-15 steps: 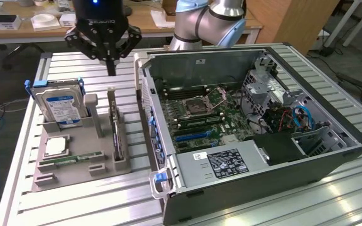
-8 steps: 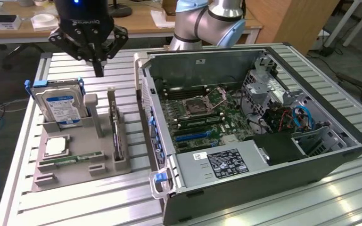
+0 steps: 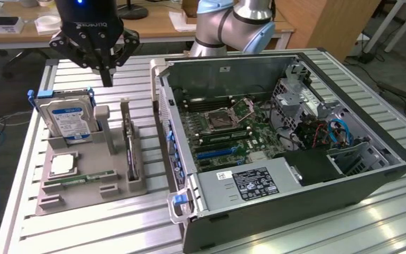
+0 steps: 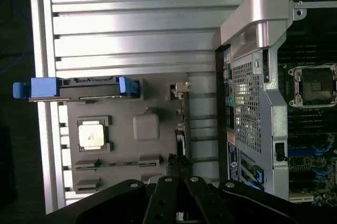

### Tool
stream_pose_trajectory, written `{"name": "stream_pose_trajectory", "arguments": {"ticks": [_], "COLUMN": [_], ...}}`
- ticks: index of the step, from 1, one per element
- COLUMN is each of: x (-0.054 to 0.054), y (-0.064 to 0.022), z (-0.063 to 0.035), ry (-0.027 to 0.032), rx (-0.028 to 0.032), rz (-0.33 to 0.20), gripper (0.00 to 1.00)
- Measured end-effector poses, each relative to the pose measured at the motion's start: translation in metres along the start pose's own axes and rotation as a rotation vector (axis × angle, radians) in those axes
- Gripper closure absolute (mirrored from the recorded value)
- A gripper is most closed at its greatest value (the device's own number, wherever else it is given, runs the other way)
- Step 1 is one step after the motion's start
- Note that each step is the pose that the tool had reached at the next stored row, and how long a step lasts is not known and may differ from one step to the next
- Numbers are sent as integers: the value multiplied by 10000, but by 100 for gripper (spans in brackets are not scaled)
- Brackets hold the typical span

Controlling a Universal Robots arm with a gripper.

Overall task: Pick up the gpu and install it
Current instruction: 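Pick up the gpu and move the gpu toward the slot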

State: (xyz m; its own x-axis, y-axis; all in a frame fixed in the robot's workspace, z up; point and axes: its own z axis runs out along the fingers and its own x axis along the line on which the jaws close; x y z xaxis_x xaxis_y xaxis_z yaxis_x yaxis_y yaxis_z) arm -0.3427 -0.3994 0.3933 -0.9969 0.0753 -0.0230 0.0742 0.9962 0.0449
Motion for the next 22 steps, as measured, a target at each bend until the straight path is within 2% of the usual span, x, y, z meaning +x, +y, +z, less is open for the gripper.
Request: {"name": "stream_pose_trajectory", "arguments": {"ticks": [5, 7, 8, 10, 11, 12, 18, 22], "x": [0, 0, 0, 0, 0, 0, -1, 0], "y": [0, 0, 0, 0, 0, -1, -51, -57], "z": [0, 0, 0, 0, 0, 0, -2, 6], "ry": [0, 1, 0, 0, 0, 0, 9, 30], "rx": [0, 0, 0, 0, -1, 1, -4, -14], "rz": [0, 0, 0, 1, 0, 1, -190, -626], "gripper": [89, 77, 77, 65, 65, 59, 59, 59]}}
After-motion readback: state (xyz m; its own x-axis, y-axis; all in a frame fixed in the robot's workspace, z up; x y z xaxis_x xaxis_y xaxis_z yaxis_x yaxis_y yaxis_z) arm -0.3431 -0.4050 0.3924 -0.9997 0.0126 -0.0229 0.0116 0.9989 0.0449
